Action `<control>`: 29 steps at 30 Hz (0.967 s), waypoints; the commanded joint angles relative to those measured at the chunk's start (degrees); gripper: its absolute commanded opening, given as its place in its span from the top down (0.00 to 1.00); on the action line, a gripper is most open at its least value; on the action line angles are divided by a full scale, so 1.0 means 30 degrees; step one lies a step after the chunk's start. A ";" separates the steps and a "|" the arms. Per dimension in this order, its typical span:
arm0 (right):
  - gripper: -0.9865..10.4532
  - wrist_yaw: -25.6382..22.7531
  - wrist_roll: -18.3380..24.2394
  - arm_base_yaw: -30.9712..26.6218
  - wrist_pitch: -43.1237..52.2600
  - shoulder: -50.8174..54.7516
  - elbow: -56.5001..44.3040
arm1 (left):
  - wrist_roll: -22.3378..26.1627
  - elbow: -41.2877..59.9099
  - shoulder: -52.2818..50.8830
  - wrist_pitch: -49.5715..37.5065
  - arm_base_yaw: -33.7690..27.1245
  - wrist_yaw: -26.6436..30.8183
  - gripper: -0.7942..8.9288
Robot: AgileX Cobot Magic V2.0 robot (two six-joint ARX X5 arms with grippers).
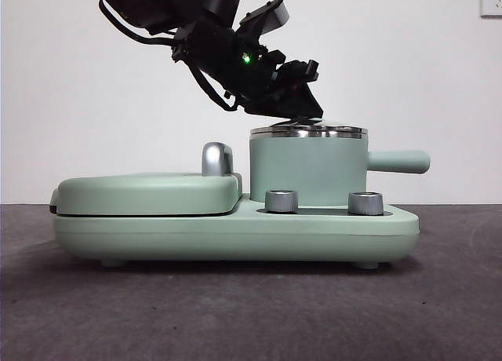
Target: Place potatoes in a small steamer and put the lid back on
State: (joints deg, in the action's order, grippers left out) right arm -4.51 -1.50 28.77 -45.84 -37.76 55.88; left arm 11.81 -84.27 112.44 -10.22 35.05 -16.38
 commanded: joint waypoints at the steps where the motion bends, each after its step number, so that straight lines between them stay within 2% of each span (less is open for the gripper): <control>1: 0.60 -0.0022 0.0131 0.0095 0.0073 -0.0124 0.0138 | 0.0255 -0.0466 0.0262 0.0182 0.0240 -0.0051 0.65; 3: 0.60 -0.0029 0.0131 0.0095 0.0036 -0.0117 0.0138 | 0.0255 -0.0466 0.0138 0.0197 0.0240 -0.0051 0.62; 9: 0.60 -0.0029 0.0131 0.0095 -0.0029 -0.0117 0.0138 | 0.0255 -0.0474 -0.0816 0.1275 0.0233 -0.0051 0.62; 16: 0.60 -0.0029 0.0131 0.0095 -0.0015 -0.0124 0.0138 | 0.0131 -0.0474 -0.2827 0.5166 0.0095 -0.0036 0.63; 21: 0.60 -0.0022 0.0124 0.0095 -0.0022 -0.0117 0.0138 | -0.0852 -0.0459 -0.3963 0.7781 -0.0437 -0.0131 0.65; 27: 0.60 -0.0022 0.0051 0.0102 -0.0058 -0.0117 0.0138 | -0.1311 -0.0284 -0.5297 1.0790 -0.1574 -0.2244 0.71; 29: 0.60 -0.0022 0.0044 0.0102 -0.0080 -0.0117 0.0138 | -0.1304 -0.0073 -0.5836 1.1329 -0.1945 -0.2302 0.74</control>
State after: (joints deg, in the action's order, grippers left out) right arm -4.51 -1.50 28.77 -46.22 -37.76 55.88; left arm 8.29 -83.99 95.50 23.84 29.21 -22.74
